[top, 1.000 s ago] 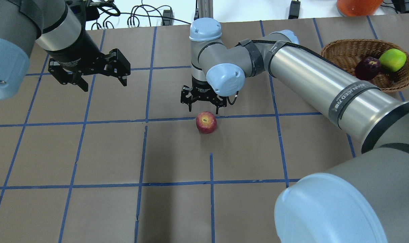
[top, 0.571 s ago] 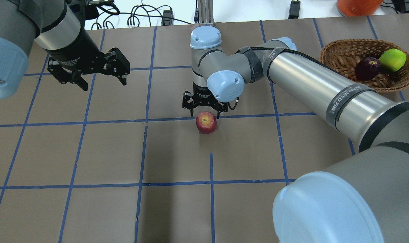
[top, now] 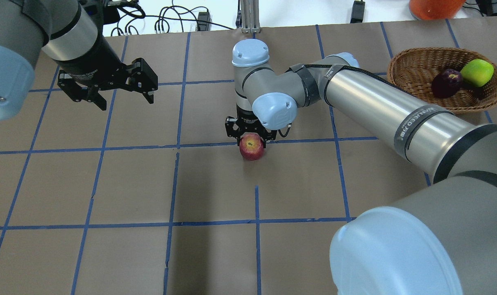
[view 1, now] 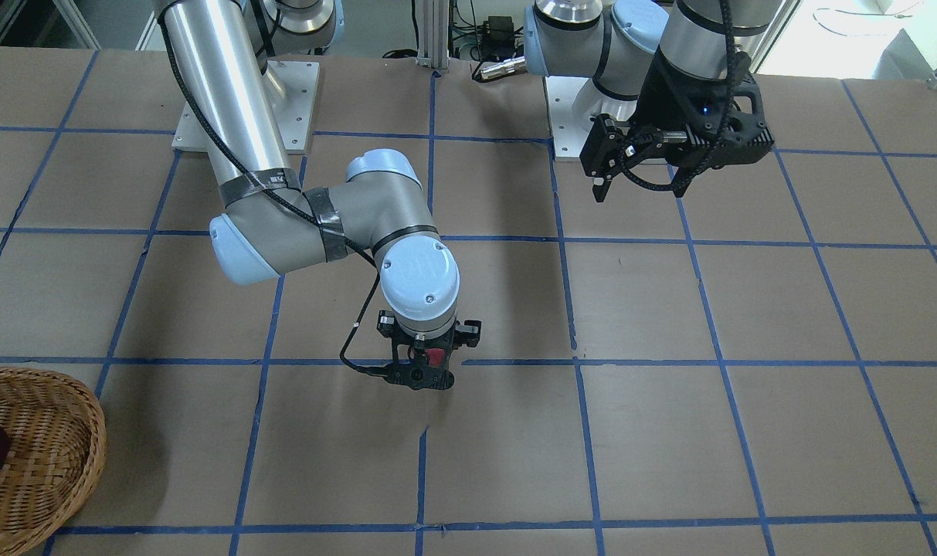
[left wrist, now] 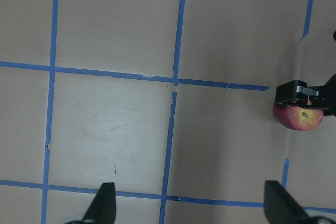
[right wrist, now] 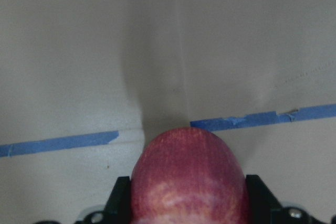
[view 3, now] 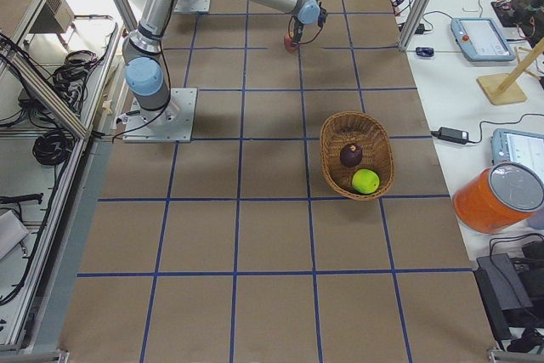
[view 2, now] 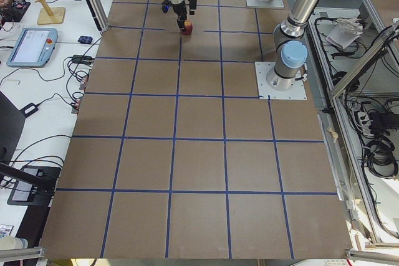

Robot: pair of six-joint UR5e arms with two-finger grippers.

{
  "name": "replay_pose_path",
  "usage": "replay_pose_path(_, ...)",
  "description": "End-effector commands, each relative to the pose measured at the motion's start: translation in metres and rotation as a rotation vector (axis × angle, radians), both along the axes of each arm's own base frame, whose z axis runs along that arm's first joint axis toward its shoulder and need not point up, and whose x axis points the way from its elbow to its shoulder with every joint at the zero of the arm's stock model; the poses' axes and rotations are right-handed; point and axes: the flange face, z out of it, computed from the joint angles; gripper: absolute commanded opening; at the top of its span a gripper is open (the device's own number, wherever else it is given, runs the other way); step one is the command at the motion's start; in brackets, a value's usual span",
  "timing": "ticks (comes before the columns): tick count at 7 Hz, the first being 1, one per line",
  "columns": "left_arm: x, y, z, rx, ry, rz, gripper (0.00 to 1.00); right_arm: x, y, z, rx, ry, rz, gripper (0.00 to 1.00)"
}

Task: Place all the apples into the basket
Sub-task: 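Grasp the red apple with the right gripper and lift it, then carry the red apple into the basket and open the right gripper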

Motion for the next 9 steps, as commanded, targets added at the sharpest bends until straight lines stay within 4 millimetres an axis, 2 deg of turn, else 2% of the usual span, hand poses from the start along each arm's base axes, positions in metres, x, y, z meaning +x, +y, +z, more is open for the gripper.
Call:
replay_pose_path(1, 0.000, 0.000, 0.000, 0.001, 0.000, 0.000, 1.00, -0.049, -0.033, 0.053, -0.078, -0.018, -0.083, 0.00)
replay_pose_path(2, 0.001, 0.000, 0.000, -0.001, 0.000, 0.001, 1.00, -0.120, -0.064, 0.093, -0.053, -0.010, -0.144, 0.00)
replay_pose_path(3, 0.001, 0.000, 0.000, 0.001, 0.000, 0.001, 1.00, -0.191, -0.092, 0.126, -0.054, 0.035, -0.115, 0.00)
replay_pose_path(4, 0.001, 0.000, 0.000, -0.001, 0.000, 0.001, 1.00, -0.258, -0.112, 0.137, -0.071, 0.093, -0.031, 0.00)
replay_pose_path(5, 0.001, 0.001, 0.001, -0.002, 0.002, 0.003, 1.00, -0.321, -0.123, 0.143, -0.092, 0.092, 0.016, 0.00)
replay_pose_path(6, 0.001, 0.001, 0.000, -0.001, 0.000, 0.003, 1.00, -0.395, -0.129, 0.144, -0.112, 0.088, 0.033, 0.00)
replay_pose_path(7, 0.002, 0.001, 0.000, 0.001, 0.002, 0.004, 1.00, -0.441, -0.136, 0.128, -0.134, 0.117, 0.061, 0.00)
replay_pose_path(8, 0.003, 0.000, -0.002, 0.004, 0.001, 0.006, 1.00, -0.459, -0.143, 0.106, -0.123, 0.119, 0.080, 0.00)
replay_pose_path(9, 0.004, -0.001, -0.003, 0.005, 0.001, 0.009, 1.00, -0.466, -0.149, 0.086, -0.120, 0.117, 0.074, 0.00)
